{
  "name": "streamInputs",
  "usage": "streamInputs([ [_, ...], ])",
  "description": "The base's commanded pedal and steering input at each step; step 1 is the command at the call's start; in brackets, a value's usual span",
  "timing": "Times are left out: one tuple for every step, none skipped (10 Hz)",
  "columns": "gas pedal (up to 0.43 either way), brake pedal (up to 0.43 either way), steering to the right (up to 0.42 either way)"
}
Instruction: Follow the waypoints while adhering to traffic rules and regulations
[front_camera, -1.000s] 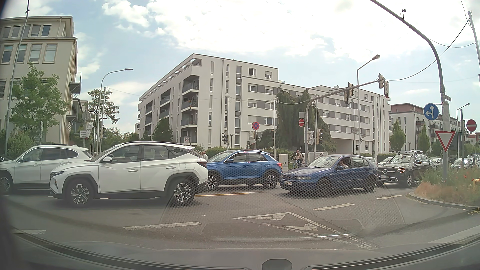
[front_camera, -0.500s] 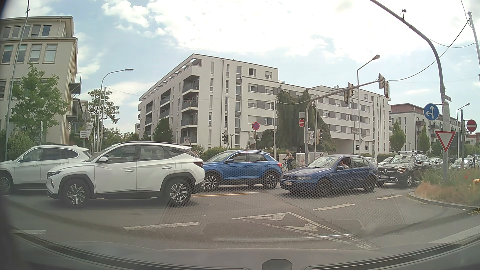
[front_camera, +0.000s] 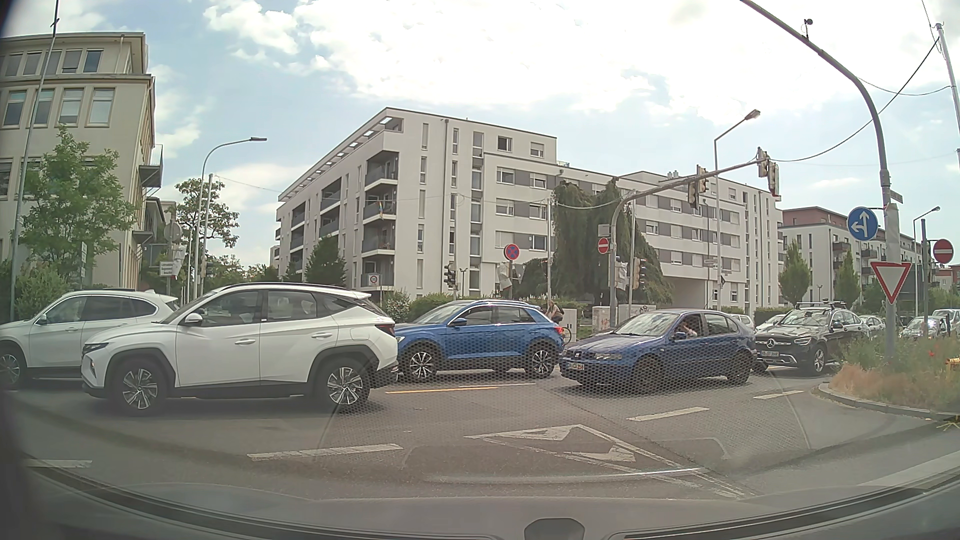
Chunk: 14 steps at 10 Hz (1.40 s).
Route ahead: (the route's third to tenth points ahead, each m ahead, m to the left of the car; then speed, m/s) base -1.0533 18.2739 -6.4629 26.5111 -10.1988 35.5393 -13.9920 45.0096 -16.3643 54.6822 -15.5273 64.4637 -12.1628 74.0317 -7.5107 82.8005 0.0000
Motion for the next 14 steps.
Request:
streamInputs([
  [0.0, 0.335, -0.883],
  [0.0, 0.335, -0.883],
  [0.0, 0.335, -0.883],
  [0.0, 0.335, -0.883],
  [0.0, 0.335, -0.883],
  [0.0, 0.335, -0.883],
  [0.0, 0.335, -0.883],
  [0.0, 0.341, -0.883],
  [0.0, 0.341, -0.883],
  [0.0, 0.335, -0.883],
  [0.0, 0.335, -0.883],
  [0.0, 0.335, -0.883],
  [0.0, 0.335, -0.883],
  [0.0, 0.335, -0.883],
])
